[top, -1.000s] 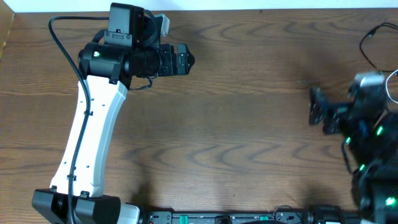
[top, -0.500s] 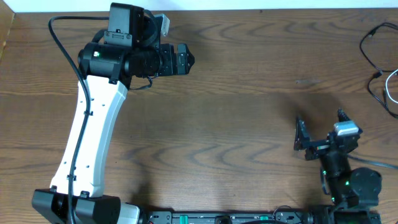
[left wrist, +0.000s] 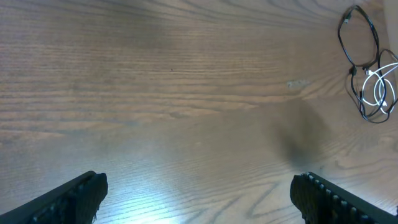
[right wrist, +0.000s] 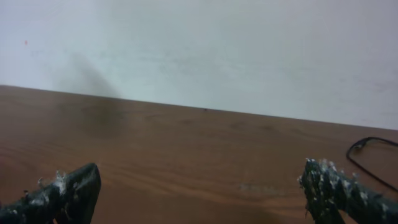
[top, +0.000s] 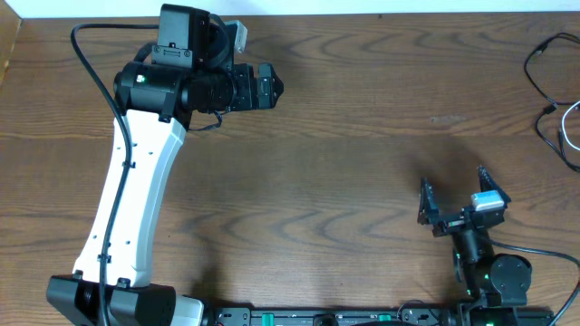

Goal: Untangle cables

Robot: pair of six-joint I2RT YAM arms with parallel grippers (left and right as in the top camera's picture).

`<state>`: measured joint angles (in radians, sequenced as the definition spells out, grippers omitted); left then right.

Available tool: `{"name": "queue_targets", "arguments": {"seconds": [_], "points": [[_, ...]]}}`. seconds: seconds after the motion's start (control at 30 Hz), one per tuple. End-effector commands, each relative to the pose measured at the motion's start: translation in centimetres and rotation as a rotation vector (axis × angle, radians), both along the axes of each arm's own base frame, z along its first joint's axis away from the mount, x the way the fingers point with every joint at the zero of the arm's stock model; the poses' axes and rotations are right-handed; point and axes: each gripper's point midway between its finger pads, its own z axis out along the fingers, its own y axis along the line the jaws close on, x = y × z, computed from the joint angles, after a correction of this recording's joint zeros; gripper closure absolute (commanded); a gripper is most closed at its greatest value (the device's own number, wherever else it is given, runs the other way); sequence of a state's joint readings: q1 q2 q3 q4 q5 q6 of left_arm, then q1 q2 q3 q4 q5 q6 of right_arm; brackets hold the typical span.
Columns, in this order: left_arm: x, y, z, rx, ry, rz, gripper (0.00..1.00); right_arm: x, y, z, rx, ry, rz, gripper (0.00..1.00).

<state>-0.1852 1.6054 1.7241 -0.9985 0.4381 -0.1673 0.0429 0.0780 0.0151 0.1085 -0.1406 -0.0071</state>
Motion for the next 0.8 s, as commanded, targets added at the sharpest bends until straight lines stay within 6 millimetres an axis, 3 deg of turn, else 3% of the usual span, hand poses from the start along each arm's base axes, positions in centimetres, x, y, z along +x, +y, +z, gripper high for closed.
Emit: {"name": "queue_targets", "arguments": {"seconds": [0.0,0.07,0.17,0.77], "points": [[-0.2,0.4,0.2,0.012,-0.009,0.003,0.01,-0.2,0.0,0.0,0.015,-0.008,-0.005,0.01],[-0.2,0.4,0.2,0.012,-0.009,0.003,0.01,-0.3,-0.1,-0.7,0.014,0.017,-0.007,0.01],[-0.2,0.4,0.2,0.012,-0.009,0.003,0.01,-0.4,-0.1,-3.3,0.010,0.123,-0.010,0.01],[-0.2,0.4,0.2,0.012,-0.009,0.003,0.01,-0.4,-0.1,-3.1,0.012,0.117,-0.008,0.01]]}}
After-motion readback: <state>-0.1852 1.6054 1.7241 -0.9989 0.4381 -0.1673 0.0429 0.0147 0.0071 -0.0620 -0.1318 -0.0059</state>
